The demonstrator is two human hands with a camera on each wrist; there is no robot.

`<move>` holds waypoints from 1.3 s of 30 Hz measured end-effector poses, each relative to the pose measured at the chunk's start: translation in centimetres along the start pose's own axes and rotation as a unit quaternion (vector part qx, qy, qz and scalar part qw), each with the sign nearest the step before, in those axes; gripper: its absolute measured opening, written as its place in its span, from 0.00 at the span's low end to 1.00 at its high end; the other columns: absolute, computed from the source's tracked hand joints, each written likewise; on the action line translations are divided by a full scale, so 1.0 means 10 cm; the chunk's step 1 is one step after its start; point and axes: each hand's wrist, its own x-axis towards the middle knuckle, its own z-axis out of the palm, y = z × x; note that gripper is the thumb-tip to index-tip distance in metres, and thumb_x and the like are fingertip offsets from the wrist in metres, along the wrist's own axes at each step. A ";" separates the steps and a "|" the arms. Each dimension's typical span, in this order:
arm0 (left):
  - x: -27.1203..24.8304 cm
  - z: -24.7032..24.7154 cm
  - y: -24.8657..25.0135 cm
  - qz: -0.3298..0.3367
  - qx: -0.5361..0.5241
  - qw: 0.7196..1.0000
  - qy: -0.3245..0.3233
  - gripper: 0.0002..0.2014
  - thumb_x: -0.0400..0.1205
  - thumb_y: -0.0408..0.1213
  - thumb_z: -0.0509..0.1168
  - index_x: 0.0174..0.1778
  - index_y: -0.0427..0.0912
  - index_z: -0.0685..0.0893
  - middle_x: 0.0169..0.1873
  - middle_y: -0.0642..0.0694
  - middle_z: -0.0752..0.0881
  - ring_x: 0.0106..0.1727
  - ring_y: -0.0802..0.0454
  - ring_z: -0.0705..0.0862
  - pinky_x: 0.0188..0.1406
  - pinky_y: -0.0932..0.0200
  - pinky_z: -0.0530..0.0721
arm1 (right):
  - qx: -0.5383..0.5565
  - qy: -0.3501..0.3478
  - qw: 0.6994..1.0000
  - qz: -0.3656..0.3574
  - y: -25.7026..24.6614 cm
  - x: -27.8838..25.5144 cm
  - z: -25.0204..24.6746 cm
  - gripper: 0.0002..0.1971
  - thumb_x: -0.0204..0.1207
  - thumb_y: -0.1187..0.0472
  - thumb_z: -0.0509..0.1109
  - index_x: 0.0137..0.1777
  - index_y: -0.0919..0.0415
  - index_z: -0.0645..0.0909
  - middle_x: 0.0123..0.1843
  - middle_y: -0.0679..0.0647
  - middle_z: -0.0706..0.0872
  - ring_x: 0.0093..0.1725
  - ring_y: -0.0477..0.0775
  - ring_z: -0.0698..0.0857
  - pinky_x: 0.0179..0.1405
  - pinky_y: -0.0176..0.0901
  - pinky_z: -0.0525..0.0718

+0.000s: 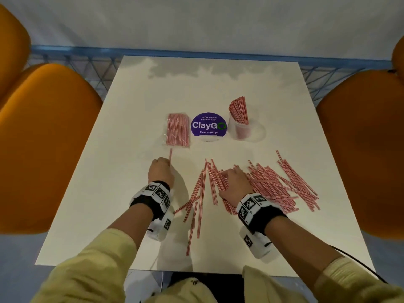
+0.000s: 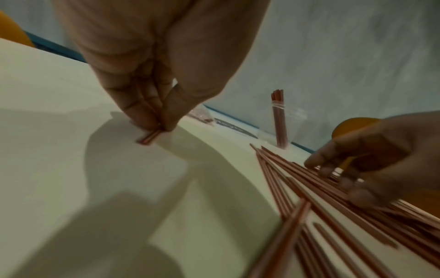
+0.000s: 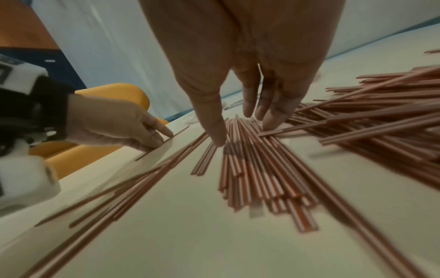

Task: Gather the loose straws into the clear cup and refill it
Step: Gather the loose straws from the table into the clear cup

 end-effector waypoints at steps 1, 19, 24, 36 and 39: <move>-0.05 -0.01 -0.02 0.006 0.002 1.000 -0.007 0.18 0.80 0.24 0.58 0.66 0.33 0.77 0.64 0.33 0.78 0.66 0.37 0.77 0.65 0.50 0.75 | 0.010 0.010 1.000 -0.004 -0.01 -0.02 0.01 0.30 0.70 0.63 0.74 0.72 0.60 0.69 0.79 0.59 0.63 0.80 0.58 0.62 0.79 0.46 0.63; -0.59 0.24 -0.07 0.115 -0.011 0.988 -0.105 0.26 0.75 0.38 0.72 0.68 0.39 0.74 0.61 0.39 0.80 0.62 0.43 0.78 0.60 0.54 0.76 | -0.072 0.099 0.992 0.021 0.01 -0.16 -0.03 0.32 0.70 0.47 0.73 0.71 0.60 0.71 0.70 0.58 0.74 0.69 0.58 0.75 0.70 0.52 0.76; -0.45 0.27 0.00 0.087 -0.059 0.992 -0.071 0.24 0.75 0.36 0.72 0.66 0.38 0.77 0.60 0.38 0.82 0.61 0.42 0.80 0.63 0.51 0.79 | -0.083 0.058 0.991 0.082 0.11 -0.17 -0.06 0.37 0.68 0.43 0.74 0.71 0.64 0.71 0.72 0.60 0.73 0.70 0.58 0.76 0.68 0.48 0.77; -0.50 0.47 0.46 0.065 -0.124 0.985 -0.099 0.20 0.82 0.42 0.64 0.68 0.36 0.76 0.59 0.38 0.86 0.64 0.43 0.82 0.61 0.57 0.77 | 0.115 0.087 0.986 0.080 -0.10 0.06 0.08 0.17 0.73 0.58 0.73 0.60 0.63 0.84 0.56 0.60 0.90 0.57 0.57 0.87 0.57 0.40 0.80; -0.48 0.48 0.56 0.049 -0.118 0.984 -0.124 0.21 0.84 0.44 0.59 0.64 0.30 0.76 0.59 0.34 0.84 0.64 0.38 0.81 0.58 0.54 0.77 | 0.153 0.074 0.981 0.094 -0.13 0.11 0.06 0.14 0.76 0.60 0.69 0.59 0.62 0.86 0.59 0.59 0.89 0.59 0.57 0.87 0.52 0.35 0.78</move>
